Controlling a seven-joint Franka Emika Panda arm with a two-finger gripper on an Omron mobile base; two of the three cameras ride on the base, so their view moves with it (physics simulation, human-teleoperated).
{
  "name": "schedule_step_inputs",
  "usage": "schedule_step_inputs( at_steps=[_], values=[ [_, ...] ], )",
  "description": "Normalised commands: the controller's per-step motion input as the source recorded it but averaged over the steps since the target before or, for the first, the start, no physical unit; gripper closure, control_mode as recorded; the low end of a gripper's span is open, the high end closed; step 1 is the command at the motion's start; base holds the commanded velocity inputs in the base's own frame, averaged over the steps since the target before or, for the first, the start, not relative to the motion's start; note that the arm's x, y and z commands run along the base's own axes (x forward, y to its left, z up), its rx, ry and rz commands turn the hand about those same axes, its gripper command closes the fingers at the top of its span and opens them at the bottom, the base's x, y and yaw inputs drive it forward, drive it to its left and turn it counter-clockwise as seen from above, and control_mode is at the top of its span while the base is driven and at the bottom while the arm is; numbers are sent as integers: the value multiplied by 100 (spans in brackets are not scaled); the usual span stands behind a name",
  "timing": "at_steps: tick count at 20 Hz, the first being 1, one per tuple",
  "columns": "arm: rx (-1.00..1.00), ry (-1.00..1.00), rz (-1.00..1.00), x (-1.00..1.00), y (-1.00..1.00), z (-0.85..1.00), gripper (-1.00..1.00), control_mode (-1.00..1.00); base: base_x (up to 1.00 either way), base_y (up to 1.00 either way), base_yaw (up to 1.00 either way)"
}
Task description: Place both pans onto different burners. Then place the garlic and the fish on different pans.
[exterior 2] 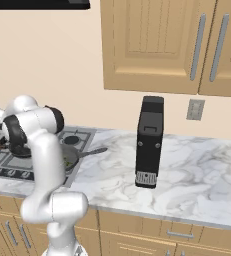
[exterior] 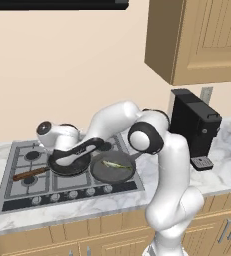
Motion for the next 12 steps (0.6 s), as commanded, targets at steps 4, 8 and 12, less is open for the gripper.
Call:
schedule_step_inputs(
  at_steps=[4, 8, 12],
  values=[
    [0, 0, -10, -8, -11, 13, -100, -100, 0, 0, 0],
    [6, 0, -11, -17, -9, 31, -100, -100, 0, 0, 0],
    [9, 0, -10, -26, -6, 41, -100, -100, 0, 0, 0]
  ],
)
